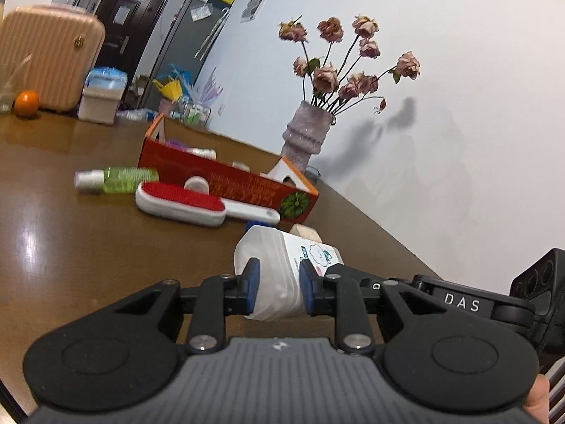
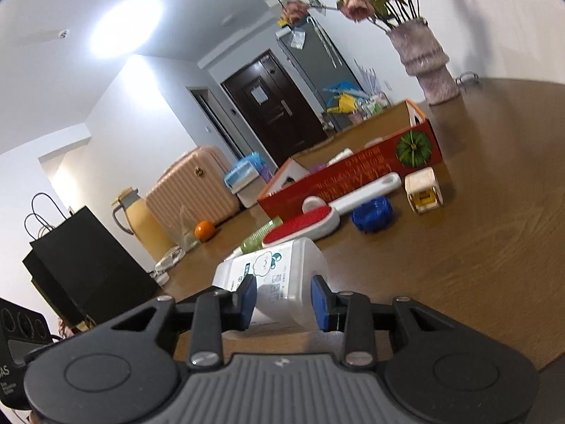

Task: Organize rigid objects
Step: 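Carry the white bottle into the box with both tools and open the left tool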

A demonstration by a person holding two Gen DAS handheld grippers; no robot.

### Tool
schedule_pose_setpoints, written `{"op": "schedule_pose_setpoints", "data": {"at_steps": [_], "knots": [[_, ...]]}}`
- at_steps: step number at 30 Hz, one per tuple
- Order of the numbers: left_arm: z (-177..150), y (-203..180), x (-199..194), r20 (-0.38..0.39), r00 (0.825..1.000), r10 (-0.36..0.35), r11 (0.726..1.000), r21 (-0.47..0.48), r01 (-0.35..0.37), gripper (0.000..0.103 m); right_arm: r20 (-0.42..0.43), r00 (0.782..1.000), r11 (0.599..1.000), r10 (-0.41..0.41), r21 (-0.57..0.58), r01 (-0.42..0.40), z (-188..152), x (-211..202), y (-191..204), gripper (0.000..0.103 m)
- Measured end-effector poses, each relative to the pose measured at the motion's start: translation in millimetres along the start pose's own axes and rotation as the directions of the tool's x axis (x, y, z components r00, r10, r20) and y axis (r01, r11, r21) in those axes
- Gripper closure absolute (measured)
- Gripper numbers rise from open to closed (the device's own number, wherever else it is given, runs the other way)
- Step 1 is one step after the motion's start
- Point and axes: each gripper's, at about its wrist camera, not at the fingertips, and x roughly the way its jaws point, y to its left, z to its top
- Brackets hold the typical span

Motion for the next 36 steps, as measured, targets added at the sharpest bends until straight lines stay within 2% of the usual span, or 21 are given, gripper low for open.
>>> {"op": "schedule_pose_setpoints", "data": {"at_steps": [4, 8, 11, 15, 19, 23, 28, 32, 36], "knots": [[27, -4, 13, 0.035, 0.999, 0.008, 0.999, 0.037, -0.009, 0.079, 0.035, 0.999, 1.000, 0.009, -0.018, -0.008, 21, 10, 4, 0.070], [66, -7, 41, 0.074, 0.997, 0.007, 0.996, 0.088, -0.013, 0.079, 0.090, 0.996, 0.998, 0.010, -0.069, -0.004, 63, 31, 11, 0.070], [98, -7, 71, 0.095, 0.995, 0.032, 0.991, 0.127, -0.044, 0.079, 0.114, 0.993, 0.997, 0.002, -0.082, 0.007, 102, 60, 10, 0.070], [142, 7, 121, 0.094, 0.992, 0.083, 0.988, 0.120, -0.094, 0.079, 0.079, 0.997, 0.998, 0.024, -0.061, -0.019, 150, 113, -2, 0.070], [180, 29, 189, 0.011, 0.993, 0.115, 0.984, 0.133, -0.115, 0.079, 0.017, 1.000, 1.000, -0.003, -0.029, 0.004, 190, 175, -23, 0.070], [205, 55, 253, -0.110, 0.983, 0.144, 0.984, 0.116, -0.131, 0.079, -0.100, 0.995, 0.996, 0.001, 0.085, 0.008, 224, 239, -63, 0.070], [210, 89, 317, -0.235, 0.951, 0.199, 0.980, 0.037, -0.196, 0.079, -0.277, 0.961, 0.972, -0.004, 0.224, 0.069, 241, 311, -108, 0.070], [212, 115, 358, -0.331, 0.924, 0.190, 0.976, -0.041, -0.215, 0.079, -0.346, 0.937, 0.970, -0.056, 0.202, 0.133, 248, 348, -124, 0.070], [208, 109, 389, -0.350, 0.896, 0.273, 0.960, 0.039, -0.277, 0.079, -0.401, 0.910, 0.965, -0.101, 0.182, 0.187, 250, 369, -134, 0.072]]}}
